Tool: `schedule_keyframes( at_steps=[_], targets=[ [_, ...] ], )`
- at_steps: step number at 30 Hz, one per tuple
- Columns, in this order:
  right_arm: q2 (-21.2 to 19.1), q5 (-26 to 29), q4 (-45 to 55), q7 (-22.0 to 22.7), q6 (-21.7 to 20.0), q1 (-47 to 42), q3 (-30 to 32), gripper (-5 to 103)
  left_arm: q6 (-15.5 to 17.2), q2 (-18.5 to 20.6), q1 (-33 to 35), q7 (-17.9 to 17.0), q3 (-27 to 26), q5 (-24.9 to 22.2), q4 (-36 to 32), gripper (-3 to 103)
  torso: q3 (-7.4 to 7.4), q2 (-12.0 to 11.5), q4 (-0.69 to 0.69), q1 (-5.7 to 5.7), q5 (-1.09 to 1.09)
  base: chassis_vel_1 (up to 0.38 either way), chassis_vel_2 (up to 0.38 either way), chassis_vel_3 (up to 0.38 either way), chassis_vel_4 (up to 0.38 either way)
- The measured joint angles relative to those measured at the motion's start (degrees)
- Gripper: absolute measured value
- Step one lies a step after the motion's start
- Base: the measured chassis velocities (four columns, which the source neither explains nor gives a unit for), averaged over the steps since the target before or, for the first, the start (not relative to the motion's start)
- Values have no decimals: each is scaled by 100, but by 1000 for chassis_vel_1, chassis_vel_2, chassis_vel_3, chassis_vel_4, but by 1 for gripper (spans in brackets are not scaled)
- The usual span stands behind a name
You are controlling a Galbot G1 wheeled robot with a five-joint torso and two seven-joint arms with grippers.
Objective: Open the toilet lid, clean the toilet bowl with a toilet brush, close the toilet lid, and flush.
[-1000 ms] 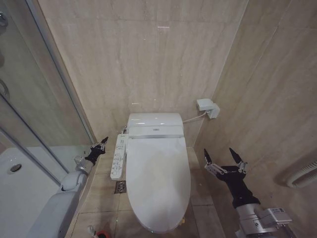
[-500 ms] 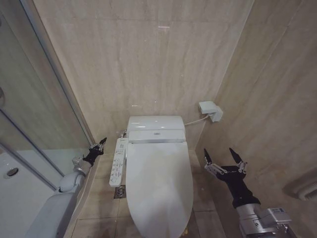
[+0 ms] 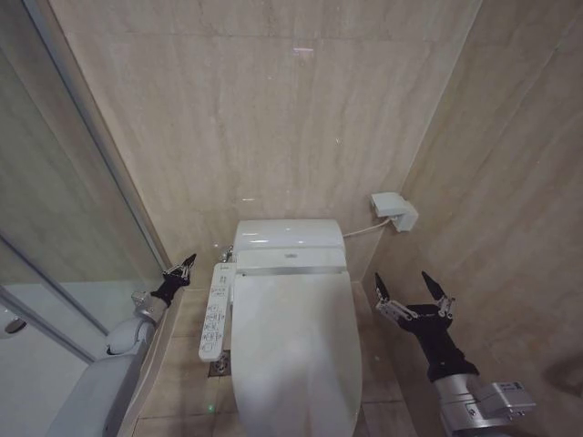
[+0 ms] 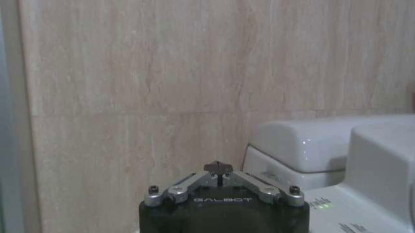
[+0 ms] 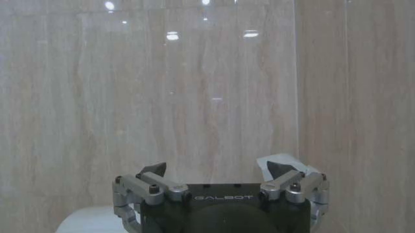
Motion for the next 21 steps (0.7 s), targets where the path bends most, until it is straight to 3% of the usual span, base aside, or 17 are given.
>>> schedule_keyframes(
  at_steps=[13,21],
  targets=[
    [0,0,0,0,0,0,0,100,-98,16,-36,398,14,-13,226,0,0,0,1,1,1,-54,58,69,-57],
    [0,0,0,0,0,0,0,100,-423,116,-479,859,228,-48,881,0,0,0,0,-1,1,0,0,0,0]
  ],
)
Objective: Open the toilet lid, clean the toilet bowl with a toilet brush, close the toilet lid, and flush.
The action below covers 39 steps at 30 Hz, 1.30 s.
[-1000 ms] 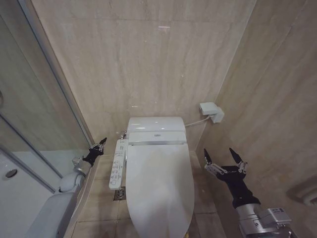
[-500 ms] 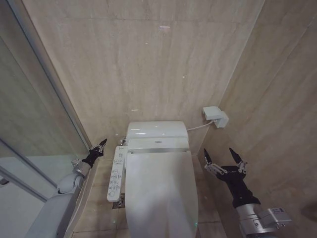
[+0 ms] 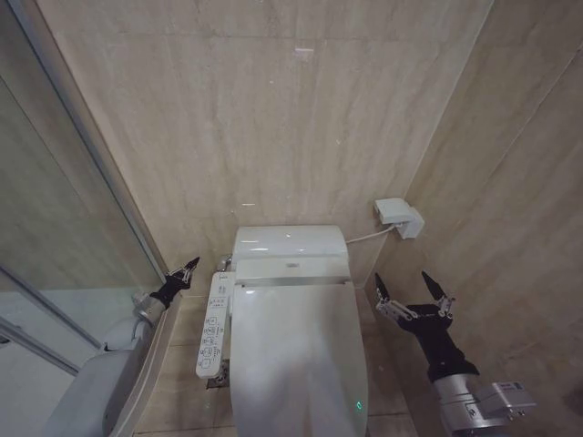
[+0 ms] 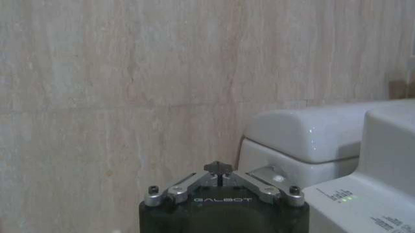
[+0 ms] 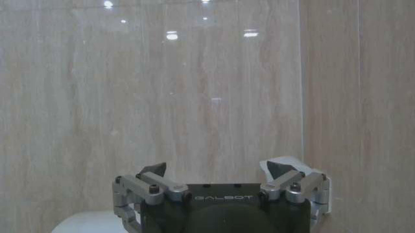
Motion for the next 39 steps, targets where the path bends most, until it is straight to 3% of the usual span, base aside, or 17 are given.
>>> schedule_keyframes(
  at_steps=[7,10,16,22,39],
  targets=[
    [0,0,0,0,0,0,0,100,-79,-9,-271,308,166,4,355,0,0,0,-1,0,0,0,0,0,0],
    [0,0,0,0,0,0,0,100,-149,-34,-511,663,313,14,621,0,0,0,0,0,0,0,0,0,0],
    [0,0,0,0,0,0,0,100,-238,-119,-724,887,428,92,915,0,0,0,-1,0,0,0,0,0,0],
    [0,0,0,0,0,0,0,100,-415,-147,-948,1376,577,257,1271,0,0,0,1,0,0,0,0,0,0],
    [0,0,0,0,0,0,0,100,-580,-398,-1229,1648,539,452,2011,0,0,0,0,0,0,0,0,0,0]
  ],
)
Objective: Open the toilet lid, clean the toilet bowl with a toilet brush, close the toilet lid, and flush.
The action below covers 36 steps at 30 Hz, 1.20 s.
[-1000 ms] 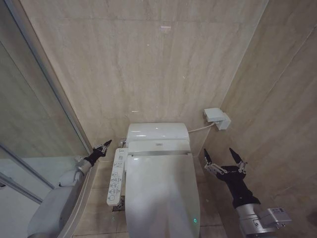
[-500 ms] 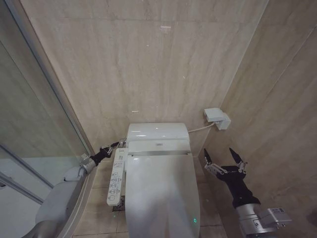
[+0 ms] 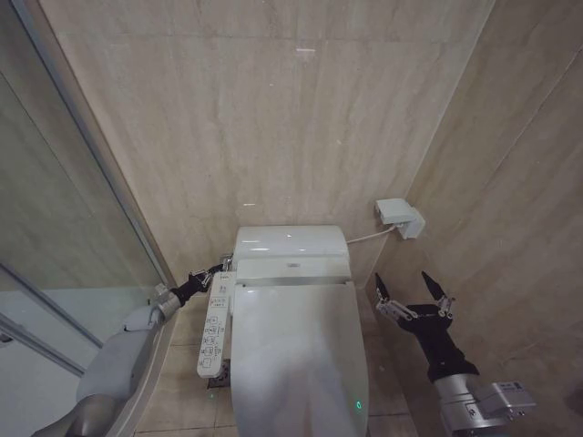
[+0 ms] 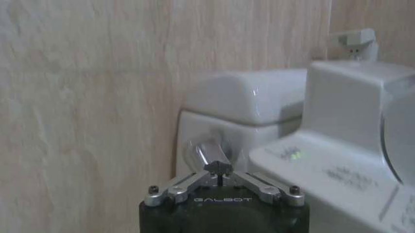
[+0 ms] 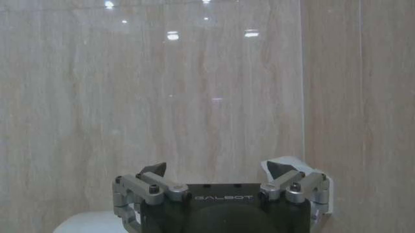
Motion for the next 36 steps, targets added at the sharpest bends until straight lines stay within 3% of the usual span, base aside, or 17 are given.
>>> schedule_keyframes(
  at_steps=[10,16,18,19,22,23,27,28,32,33,36],
  targets=[
    [0,0,0,0,0,0,0,100,-273,-185,-69,47,-190,15,459,0,1,0,-1,0,0,0,0,0,0],
    [0,0,0,-1,0,0,0,100,-402,-194,17,-347,-325,-164,283,0,1,-1,-1,1,-1,0,0,0,0],
    [0,0,0,0,0,0,0,100,-419,-149,325,-901,-423,-241,-416,0,1,-1,-3,2,0,0,0,0,0],
    [0,0,0,0,0,0,0,100,-419,-149,325,-901,-423,-241,-416,0,1,-1,-3,2,0,0,0,0,0],
    [0,0,0,1,0,0,0,100,-337,-93,844,-1907,-505,-341,-1519,0,1,-1,0,1,0,0,0,0,0],
    [0,0,0,1,0,0,0,100,-337,-93,844,-1907,-505,-341,-1519,0,1,-1,0,1,0,0,0,0,0],
    [0,0,0,0,0,0,0,100,-45,-13,1501,-3256,-524,-385,-3042,0,0,-1,-2,1,1,0,0,0,0],
    [0,0,0,0,0,0,0,100,-45,-13,1501,-3256,-524,-385,-3042,0,0,-1,-2,1,1,0,0,0,0],
    [0,0,0,-1,0,0,0,100,823,289,2266,-4658,-491,-700,-4732,0,0,-1,0,0,2,0,0,0,0],
    [0,0,0,-1,0,0,0,100,823,289,2266,-4658,-491,-700,-4732,0,0,-1,0,0,2,0,0,0,0],
    [0,0,0,0,0,0,0,100,1563,692,2968,-5260,-562,-1209,-5959,0,-1,-1,-2,0,1,0,0,0,0]
  ],
)
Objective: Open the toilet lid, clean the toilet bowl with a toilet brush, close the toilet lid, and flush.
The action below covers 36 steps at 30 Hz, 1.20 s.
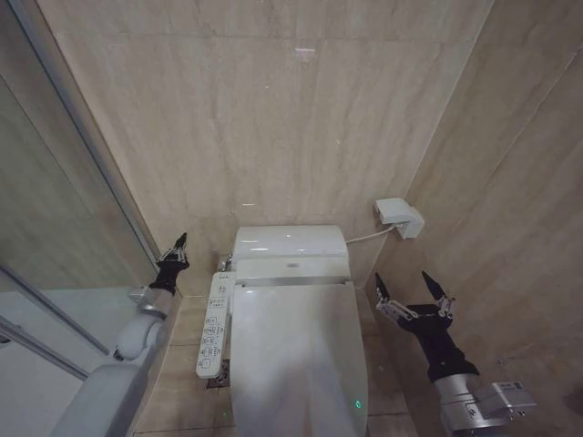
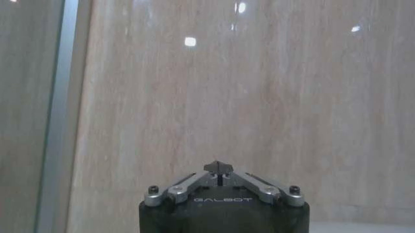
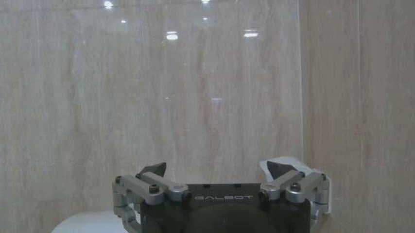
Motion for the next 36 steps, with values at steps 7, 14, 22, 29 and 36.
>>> schedule_keyframes(
  at_steps=[7,14,22,29,36],
  targets=[
    [0,0,0,1,0,0,0,100,794,344,1348,-195,-533,-23,-1520,0,0,0,4,-1,-1,0,0,0,0],
    [0,0,0,0,0,0,0,100,1466,-41,2128,-573,-788,210,-2663,0,0,1,0,0,-1,0,0,0,0],
    [0,0,0,0,0,0,0,100,1751,-497,2876,-643,-934,546,-3516,0,0,1,3,-1,0,0,0,0,0],
    [0,0,0,0,0,0,0,100,1691,-780,3237,-547,-1119,848,-3834,-2,1,1,1,0,0,0,0,0,0],
    [0,0,0,0,0,0,0,100,1681,-1155,3580,-539,-1295,991,-4130,24,1,0,1,0,0,0,0,0,0]
  ],
)
